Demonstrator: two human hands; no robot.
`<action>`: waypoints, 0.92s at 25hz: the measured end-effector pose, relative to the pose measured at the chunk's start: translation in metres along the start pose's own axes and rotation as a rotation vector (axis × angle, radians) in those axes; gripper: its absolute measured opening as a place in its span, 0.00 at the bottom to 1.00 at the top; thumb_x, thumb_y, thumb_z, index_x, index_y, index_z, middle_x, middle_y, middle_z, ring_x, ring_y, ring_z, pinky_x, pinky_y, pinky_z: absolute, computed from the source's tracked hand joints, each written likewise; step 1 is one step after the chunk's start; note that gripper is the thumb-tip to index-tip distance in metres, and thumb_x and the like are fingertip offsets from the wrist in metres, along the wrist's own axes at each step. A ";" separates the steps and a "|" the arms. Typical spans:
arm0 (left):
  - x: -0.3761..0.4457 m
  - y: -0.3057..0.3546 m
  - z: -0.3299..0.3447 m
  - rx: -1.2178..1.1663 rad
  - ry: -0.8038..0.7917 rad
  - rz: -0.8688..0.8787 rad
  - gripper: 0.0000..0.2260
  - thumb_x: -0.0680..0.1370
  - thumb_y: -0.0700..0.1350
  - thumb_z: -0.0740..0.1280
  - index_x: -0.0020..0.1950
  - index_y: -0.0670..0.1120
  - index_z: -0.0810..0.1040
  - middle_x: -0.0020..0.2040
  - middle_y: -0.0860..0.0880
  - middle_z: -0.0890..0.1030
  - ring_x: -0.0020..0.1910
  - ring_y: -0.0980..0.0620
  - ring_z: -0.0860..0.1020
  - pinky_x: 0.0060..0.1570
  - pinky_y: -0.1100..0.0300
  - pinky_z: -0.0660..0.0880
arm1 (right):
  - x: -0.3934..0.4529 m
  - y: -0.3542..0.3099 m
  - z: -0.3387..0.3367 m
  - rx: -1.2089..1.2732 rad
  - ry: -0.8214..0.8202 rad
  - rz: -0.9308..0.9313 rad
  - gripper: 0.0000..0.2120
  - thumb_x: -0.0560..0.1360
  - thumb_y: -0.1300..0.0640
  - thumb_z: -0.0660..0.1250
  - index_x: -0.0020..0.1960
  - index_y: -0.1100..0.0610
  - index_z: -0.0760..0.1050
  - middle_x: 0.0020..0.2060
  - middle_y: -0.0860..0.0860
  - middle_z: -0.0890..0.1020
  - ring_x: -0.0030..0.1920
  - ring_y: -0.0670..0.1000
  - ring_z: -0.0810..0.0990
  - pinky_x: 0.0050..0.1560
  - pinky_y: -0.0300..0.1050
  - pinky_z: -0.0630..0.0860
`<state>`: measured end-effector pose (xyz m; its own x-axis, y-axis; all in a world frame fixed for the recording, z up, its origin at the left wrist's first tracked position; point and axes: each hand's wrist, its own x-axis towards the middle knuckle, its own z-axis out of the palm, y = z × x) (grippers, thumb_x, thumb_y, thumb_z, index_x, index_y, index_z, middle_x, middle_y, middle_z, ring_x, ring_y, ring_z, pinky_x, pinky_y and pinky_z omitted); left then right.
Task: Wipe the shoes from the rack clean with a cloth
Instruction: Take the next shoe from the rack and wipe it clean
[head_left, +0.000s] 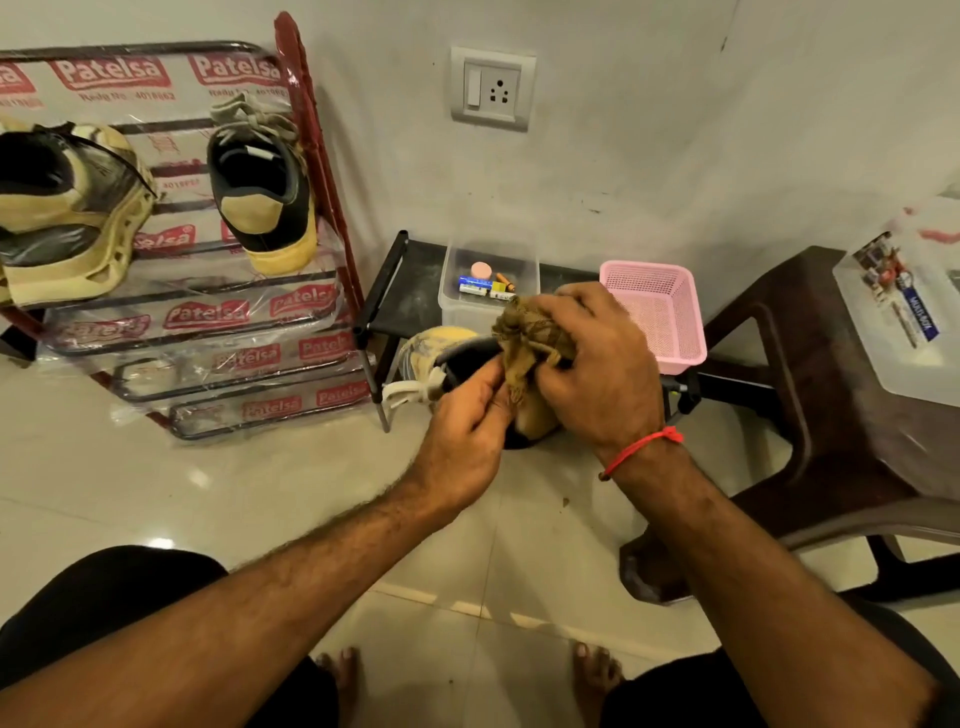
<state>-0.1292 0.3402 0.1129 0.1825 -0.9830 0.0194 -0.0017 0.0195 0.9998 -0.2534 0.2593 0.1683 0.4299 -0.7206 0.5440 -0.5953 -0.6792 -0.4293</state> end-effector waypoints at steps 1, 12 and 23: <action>0.002 0.000 0.000 0.017 -0.002 0.027 0.20 0.84 0.50 0.60 0.76 0.47 0.72 0.66 0.47 0.82 0.66 0.46 0.79 0.66 0.40 0.76 | 0.001 0.002 -0.003 0.012 -0.002 0.017 0.20 0.69 0.54 0.65 0.59 0.57 0.81 0.53 0.54 0.80 0.52 0.54 0.79 0.49 0.50 0.80; 0.010 0.003 -0.010 -0.026 0.054 -0.012 0.24 0.82 0.56 0.61 0.75 0.47 0.72 0.66 0.45 0.81 0.68 0.45 0.78 0.67 0.38 0.74 | -0.005 -0.004 -0.006 0.066 0.014 0.011 0.21 0.69 0.52 0.63 0.58 0.57 0.81 0.51 0.54 0.80 0.50 0.53 0.79 0.48 0.49 0.79; 0.005 0.008 -0.008 0.159 -0.014 0.148 0.22 0.84 0.49 0.59 0.78 0.44 0.69 0.69 0.47 0.80 0.69 0.51 0.77 0.69 0.43 0.74 | 0.002 0.000 -0.012 0.092 0.021 0.040 0.22 0.69 0.52 0.63 0.60 0.57 0.81 0.52 0.54 0.81 0.52 0.52 0.79 0.51 0.48 0.79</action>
<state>-0.1204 0.3365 0.1208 0.1553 -0.9740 0.1650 -0.1831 0.1358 0.9737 -0.2605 0.2596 0.1786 0.3924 -0.7448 0.5397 -0.5465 -0.6607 -0.5146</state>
